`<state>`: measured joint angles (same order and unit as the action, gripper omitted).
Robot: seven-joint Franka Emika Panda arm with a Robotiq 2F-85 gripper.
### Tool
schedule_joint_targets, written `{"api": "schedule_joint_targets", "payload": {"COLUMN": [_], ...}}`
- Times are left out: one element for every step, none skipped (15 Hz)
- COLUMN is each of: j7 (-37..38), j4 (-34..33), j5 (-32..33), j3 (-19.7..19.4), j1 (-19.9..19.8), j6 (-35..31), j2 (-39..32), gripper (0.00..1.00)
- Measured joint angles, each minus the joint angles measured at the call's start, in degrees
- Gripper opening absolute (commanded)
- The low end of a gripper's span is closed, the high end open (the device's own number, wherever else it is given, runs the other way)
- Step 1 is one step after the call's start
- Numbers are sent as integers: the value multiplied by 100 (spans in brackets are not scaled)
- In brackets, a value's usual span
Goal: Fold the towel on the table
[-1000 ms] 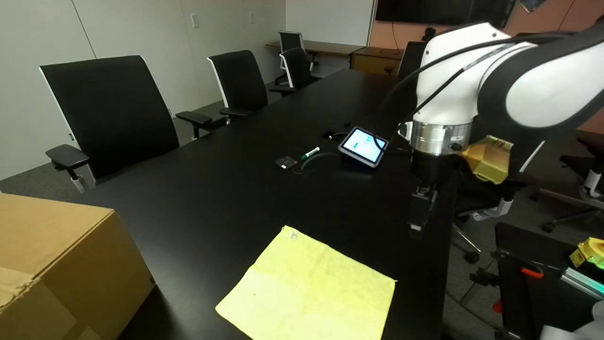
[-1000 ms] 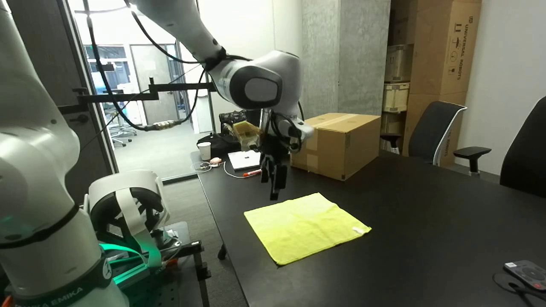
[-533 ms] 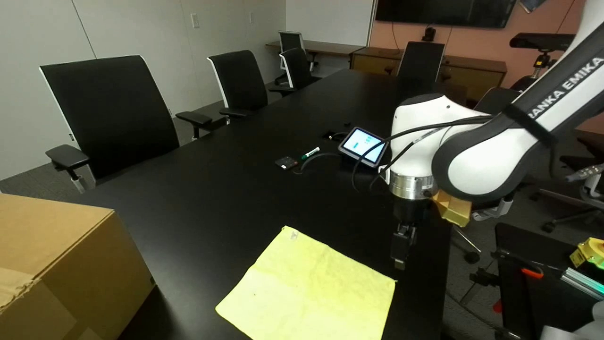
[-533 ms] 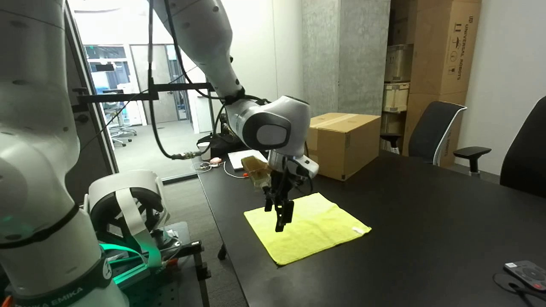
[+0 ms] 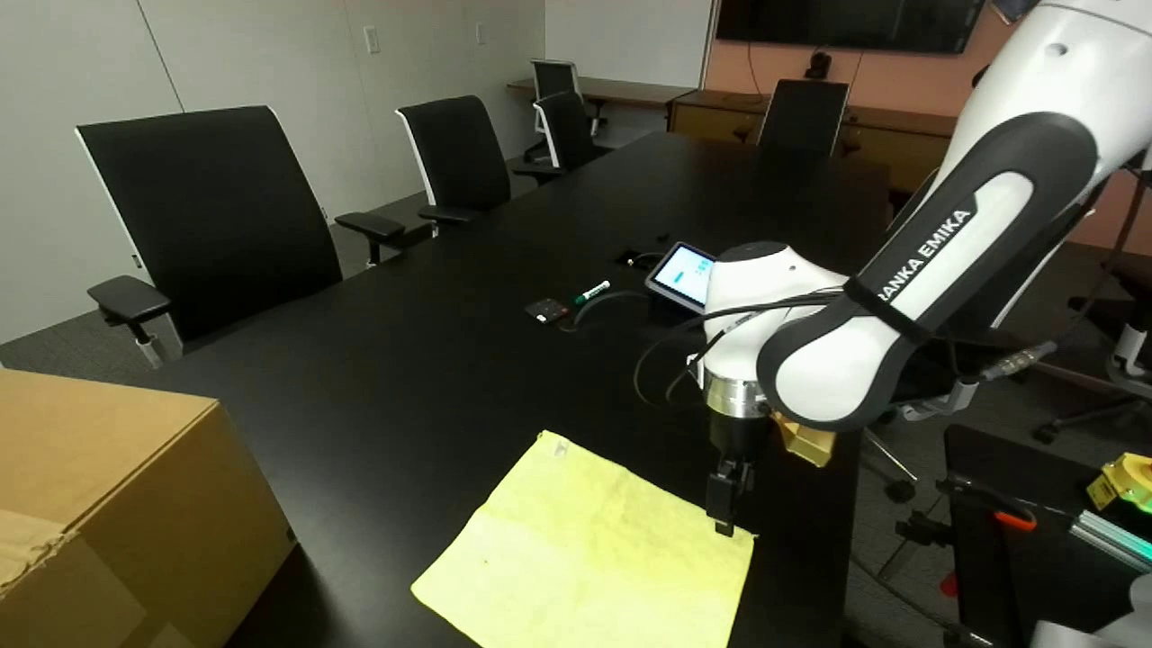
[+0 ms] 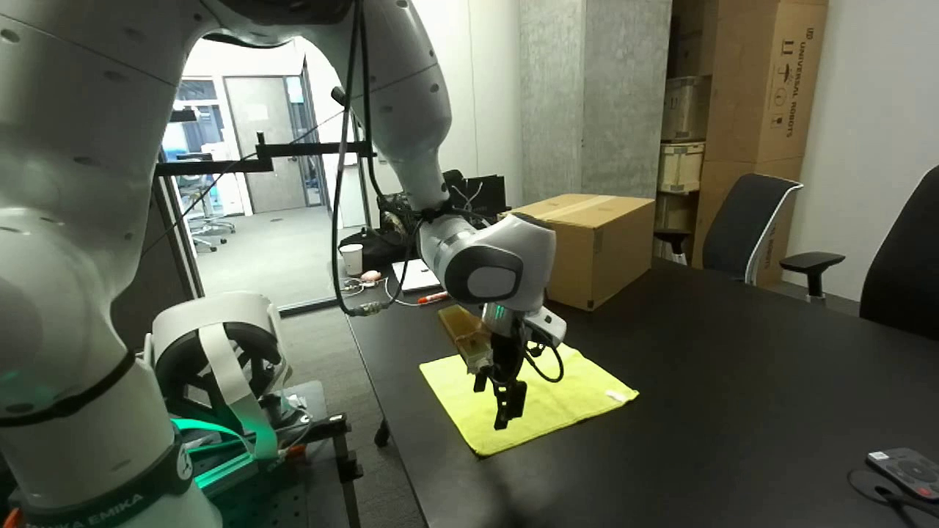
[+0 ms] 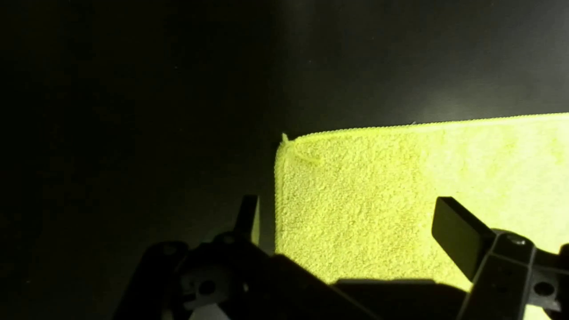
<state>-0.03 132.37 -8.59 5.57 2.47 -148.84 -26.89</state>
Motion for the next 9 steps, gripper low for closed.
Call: {"api": "schedule_joint_targets", "payload": {"j7": [0,0,0,0,-1,-4,-17,-40,-65], "j4": [-100,-195,-287,-367,-435,-494,-546,-585,-620], "j5": [-28,-76,-130,-194,-257,-324,-388,-439,-476], "j3": [8,11,15,26,42,66,99,139,184], "j1": [-42,-84,-129,-179,-233,-291,-357,-423,-489], "j6": [-31,-47,-55,-66,-83,-101,-109,-110,-111], "j2": [-148,-286,-419,-546,-664,-773,-878,-969,-1048], "gripper": [100,100,100,100,100,100,100,100,100]}}
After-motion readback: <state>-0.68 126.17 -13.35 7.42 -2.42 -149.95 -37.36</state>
